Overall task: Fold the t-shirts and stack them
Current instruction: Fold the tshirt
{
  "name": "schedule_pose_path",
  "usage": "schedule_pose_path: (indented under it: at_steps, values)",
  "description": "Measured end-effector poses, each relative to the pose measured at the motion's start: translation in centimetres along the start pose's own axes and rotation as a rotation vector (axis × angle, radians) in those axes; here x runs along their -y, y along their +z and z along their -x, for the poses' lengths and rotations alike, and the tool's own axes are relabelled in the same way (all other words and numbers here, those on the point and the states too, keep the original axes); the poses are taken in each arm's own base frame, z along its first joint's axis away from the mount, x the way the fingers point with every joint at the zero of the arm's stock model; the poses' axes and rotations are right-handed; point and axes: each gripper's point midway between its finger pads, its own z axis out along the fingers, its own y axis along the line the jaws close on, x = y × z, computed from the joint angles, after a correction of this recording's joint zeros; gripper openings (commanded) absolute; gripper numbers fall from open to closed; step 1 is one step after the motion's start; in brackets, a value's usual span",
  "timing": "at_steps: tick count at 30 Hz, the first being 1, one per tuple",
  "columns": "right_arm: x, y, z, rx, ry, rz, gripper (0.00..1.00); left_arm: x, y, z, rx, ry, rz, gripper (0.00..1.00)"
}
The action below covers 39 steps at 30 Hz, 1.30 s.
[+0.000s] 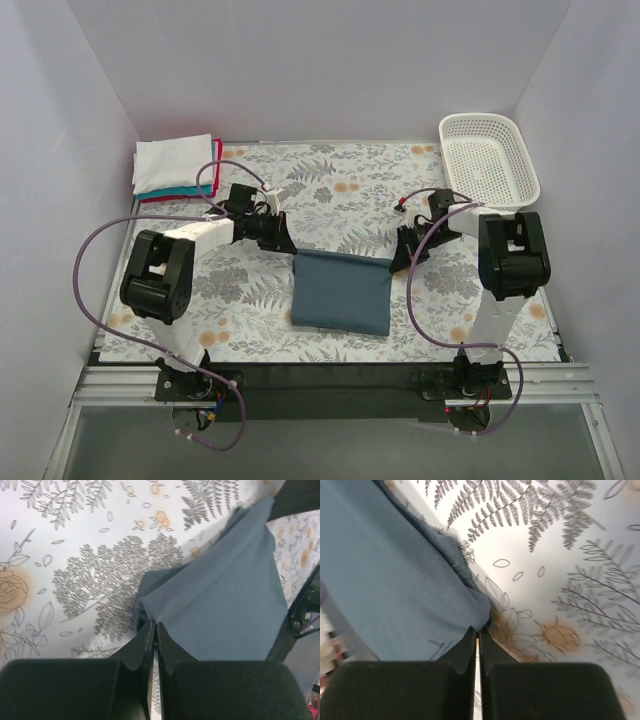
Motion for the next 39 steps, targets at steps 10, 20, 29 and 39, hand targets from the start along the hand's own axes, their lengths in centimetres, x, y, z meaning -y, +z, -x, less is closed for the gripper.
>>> schedule_pose_path:
  at_steps: [10,20,29,39]
  values:
    - [1.6,0.8,4.9,0.039,-0.002,-0.007,0.13,-3.4,2.4,0.1,-0.03,-0.03,0.072,0.07]
    - [-1.7,-3.8,6.9,0.157,-0.096,-0.041,0.52,-0.8,-2.2,4.5,0.12,0.028,0.093,0.48]
    - [-3.0,-2.5,4.1,0.114,-0.002,0.056,0.45,1.4,-2.7,-0.3,0.041,-0.14,0.001,0.48]
    - [-1.8,-0.2,2.2,0.04,0.098,0.1,0.45,0.8,-1.1,-3.0,-0.053,-0.256,-0.025,0.48]
